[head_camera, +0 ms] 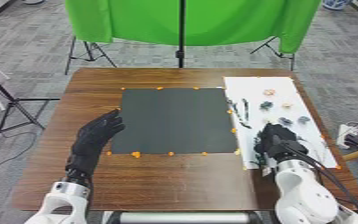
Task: Arrange flowers
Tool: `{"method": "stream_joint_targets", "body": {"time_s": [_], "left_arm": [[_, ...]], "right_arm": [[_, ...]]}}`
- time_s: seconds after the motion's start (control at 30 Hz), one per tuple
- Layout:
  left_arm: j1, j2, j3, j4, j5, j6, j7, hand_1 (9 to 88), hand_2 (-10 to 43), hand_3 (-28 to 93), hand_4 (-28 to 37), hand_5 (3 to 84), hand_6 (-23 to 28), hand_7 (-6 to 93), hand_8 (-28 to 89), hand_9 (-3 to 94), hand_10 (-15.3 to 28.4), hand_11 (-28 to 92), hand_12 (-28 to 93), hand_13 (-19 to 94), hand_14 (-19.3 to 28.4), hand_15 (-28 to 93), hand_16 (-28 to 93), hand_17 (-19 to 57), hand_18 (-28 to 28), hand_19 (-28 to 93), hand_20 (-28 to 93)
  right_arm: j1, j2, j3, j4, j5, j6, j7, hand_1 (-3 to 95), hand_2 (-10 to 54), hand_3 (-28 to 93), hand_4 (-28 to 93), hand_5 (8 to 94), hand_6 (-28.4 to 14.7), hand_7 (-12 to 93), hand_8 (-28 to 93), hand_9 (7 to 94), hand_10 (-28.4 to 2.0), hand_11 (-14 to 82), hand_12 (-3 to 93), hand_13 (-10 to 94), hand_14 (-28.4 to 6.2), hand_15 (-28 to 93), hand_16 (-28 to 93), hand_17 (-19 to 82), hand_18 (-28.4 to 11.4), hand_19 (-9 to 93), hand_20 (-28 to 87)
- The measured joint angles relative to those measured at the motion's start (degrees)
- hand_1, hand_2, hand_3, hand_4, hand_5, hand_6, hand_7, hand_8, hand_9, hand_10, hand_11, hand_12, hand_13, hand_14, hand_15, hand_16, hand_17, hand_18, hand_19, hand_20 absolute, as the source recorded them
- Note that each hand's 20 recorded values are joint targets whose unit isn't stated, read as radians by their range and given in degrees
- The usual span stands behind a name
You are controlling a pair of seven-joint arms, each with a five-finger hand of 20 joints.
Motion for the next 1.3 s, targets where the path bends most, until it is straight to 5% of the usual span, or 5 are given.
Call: {"method": "stream_joint_targets", "body": {"time_s": [0.27, 0.37, 0.5, 0.67, 1.3], "left_arm": [[-0.5, 0.01, -1.69, 1.14, -0.63, 0.62, 1.55, 28.1, 0.6, 62, -20.2, 41.7, 6.7, 9.7, -4, 37.5, 14.2, 20, 13, 27, 18.5, 30, -1, 1.3, 15.1, 14, 16], [-1.5, 0.47, -1.88, 3.48, -1.47, 1.28, 4.37, 25.4, 2.3, 64, -23.5, 42.1, 6.6, 7.9, -5, 37.5, 13.9, 18, 12, 27, 16.6, 24, -1, 2.4, 13.6, 11, 16], [-3.5, 1.88, -1.8, 8.14, -2.37, 2.85, 8.15, 22.2, 5.2, 65, -27.6, 42.1, 6.7, 5.9, -4, 37.6, 13.8, 16, 11, 27, 15.2, 20, -1, 3.2, 12.1, 9, 15], [-5.6, 3.04, -1.72, 12.07, -3.43, 5.72, 9.7, 19.4, 7.1, 65, -28.2, 42.1, 6.6, 5.8, -5, 37.8, 13.5, 16, 11, 27, 14.7, 19, -1, 3.6, 11.4, 7, 15], [-7.4, 3.53, 2.06, 12.87, -4.22, 6.66, 10.08, 19.7, 5.5, 67, -28.3, 42.4, 7.0, 6.7, -4, 37.3, 13.5, 16, 12, 27, 15.5, 21, -1, 2.9, 12.0, 8, 16]], "right_arm": [[2.5, 0.2, -0.7, -4.3, 6.4, 7.0, -1.0, 86.2, -9.5, -28, 67, 80.6, -1.5, 36, 26, 88.9, -11.3, 40.7, 38.5, 93, -1.7, 63, 33, 72, -8.3, 93, 56], [8.3, -0.2, -5.9, -3.5, 9.9, 7.9, -2.0, 86.2, -9.5, -28, 68, 80.4, -1.6, 37, 25, 88.8, -11.2, 40.9, 38.5, 94, -1.7, 63, 33, 73, -8.3, 93, 56], [17.2, -3.1, -13.5, 0.6, 16.1, 8.2, -3.8, 86.3, -9.5, -28, 67, 80.4, -1.6, 37, 25, 88.9, -11.3, 40.9, 38.3, 94, -1.7, 63, 34, 73, -8.3, 93, 56], [27.4, -8.9, -22.7, 8.0, 20.4, 8.5, -5.6, 86.3, -9.5, -28, 68, 80.4, -1.7, 37, 25, 88.9, -11.3, 41.0, 38.1, 94, -1.7, 63, 34, 73, -8.3, 93, 56], [49.2, -24.8, -44.5, 24.5, 28.0, 11.9, -7.1, 85.9, -9.5, -28, 55, 79.4, -1.7, 38, 23, 88.7, -12.2, 41.4, 34.2, 94, -1.5, 61, 34, 72, -7.5, 93, 53]]}}
